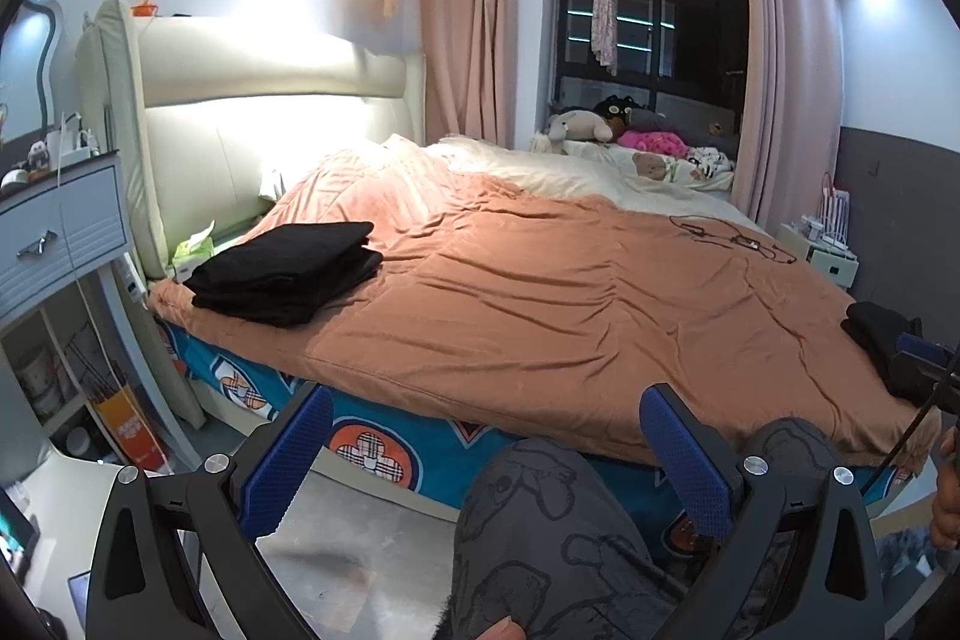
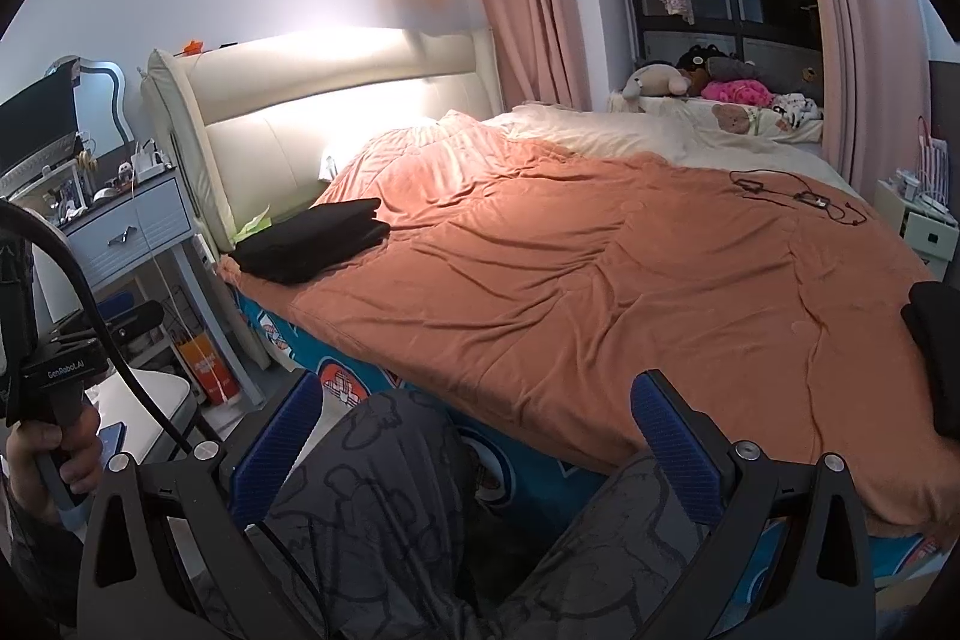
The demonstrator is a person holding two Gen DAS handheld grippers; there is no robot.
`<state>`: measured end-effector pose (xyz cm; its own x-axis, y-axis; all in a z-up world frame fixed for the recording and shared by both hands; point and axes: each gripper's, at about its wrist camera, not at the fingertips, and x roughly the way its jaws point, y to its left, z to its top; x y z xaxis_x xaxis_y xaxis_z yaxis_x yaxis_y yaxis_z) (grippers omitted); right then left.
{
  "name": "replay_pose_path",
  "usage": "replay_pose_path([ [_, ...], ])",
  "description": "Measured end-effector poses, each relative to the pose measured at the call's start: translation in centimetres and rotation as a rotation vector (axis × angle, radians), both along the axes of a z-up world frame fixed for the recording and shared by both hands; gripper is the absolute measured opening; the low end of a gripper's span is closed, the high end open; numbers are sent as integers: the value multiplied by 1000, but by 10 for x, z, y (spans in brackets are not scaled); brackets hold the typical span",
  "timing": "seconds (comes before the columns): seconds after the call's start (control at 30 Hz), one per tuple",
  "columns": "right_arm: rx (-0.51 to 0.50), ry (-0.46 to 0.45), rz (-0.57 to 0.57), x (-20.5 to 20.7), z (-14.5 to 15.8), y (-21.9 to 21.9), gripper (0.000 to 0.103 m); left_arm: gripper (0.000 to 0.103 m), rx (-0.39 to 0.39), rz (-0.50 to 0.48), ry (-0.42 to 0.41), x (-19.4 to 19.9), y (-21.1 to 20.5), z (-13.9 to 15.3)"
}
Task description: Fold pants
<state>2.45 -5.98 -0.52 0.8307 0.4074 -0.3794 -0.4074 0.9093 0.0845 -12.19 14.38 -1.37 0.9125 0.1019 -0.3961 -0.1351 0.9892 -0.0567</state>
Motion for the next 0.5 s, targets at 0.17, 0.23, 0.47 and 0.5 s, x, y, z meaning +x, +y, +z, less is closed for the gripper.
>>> replay_pose_path([
  [0.17, 3, 5, 3, 0, 3, -2, 103, 103, 1, -8, 10, 0, -4, -1],
  [0.23, 5, 4, 7, -1, 4, -2, 103, 103, 6, -6, 14, 0, -6, 0],
  [0.47, 10, 12, 7, -1, 4, -3, 103, 103, 7, -6, 15, 0, -6, 0],
  [0.5, 11, 11, 8, -2, 4, -3, 103, 103, 6, -5, 14, -1, -6, 1],
])
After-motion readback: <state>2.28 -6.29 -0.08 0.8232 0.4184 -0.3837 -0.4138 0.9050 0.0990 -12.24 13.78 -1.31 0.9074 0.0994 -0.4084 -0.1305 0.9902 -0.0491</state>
